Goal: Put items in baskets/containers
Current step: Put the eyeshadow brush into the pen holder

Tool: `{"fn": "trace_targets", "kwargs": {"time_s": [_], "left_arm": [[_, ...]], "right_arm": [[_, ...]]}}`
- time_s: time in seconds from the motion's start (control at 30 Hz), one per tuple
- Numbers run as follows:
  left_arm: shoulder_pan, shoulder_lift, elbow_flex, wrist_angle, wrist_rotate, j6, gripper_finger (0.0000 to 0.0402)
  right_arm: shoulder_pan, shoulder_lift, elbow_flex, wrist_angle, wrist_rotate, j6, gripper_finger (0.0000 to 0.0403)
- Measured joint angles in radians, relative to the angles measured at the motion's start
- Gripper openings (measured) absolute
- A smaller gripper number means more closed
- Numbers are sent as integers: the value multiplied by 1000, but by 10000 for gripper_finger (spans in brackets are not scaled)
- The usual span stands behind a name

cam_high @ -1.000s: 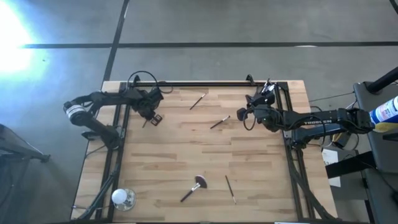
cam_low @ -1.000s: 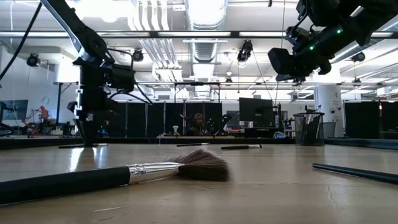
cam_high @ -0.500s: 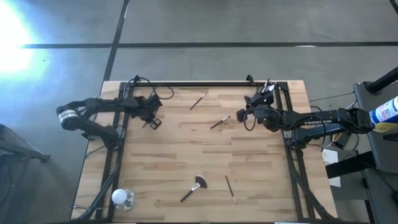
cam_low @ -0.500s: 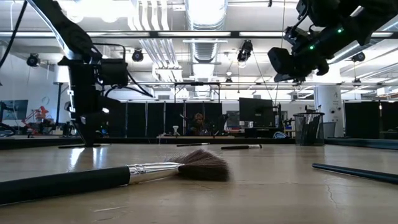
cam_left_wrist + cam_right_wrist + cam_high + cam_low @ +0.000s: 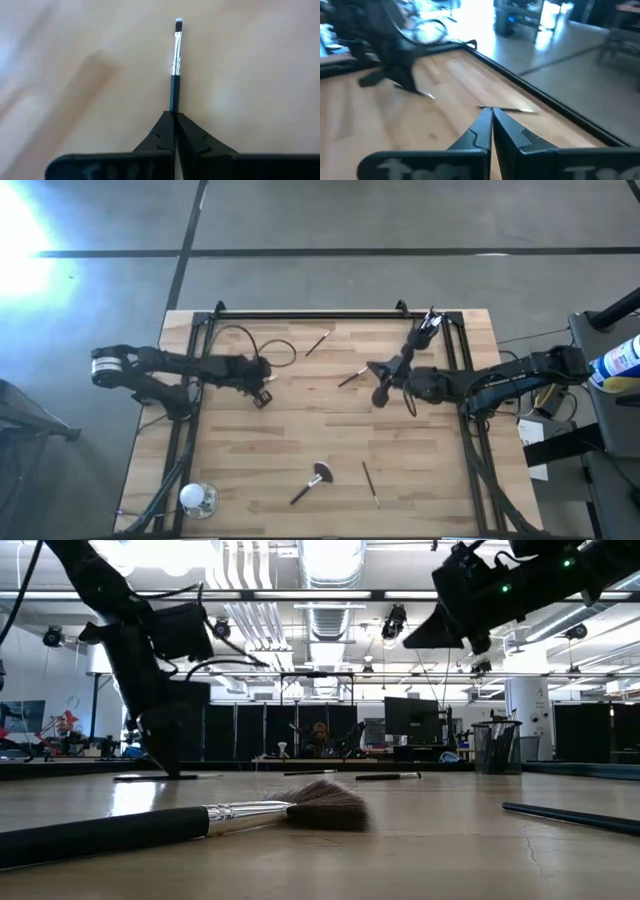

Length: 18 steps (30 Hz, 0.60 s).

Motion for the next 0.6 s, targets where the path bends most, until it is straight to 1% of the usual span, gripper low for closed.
{"fn": "trace_targets", "kwargs": {"time_s": [0.07,0.17,0.27,0.4,0.6], "left_arm": [[-43,-24,-4,64,26,-9,1],[-108,-55,-11,141,34,-25,1],[-157,-73,-18,172,46,-35,0],[-214,-76,-17,225,29,-45,0],[-275,-68,-16,298,18,-45,0]], "right_arm": [[33,46,0,73,-1,-8,11],[62,117,1,165,1,-8,11],[72,188,9,224,-3,-7,12],[72,278,35,258,-55,-6,24],[72,418,111,259,-144,-12,62]]}}
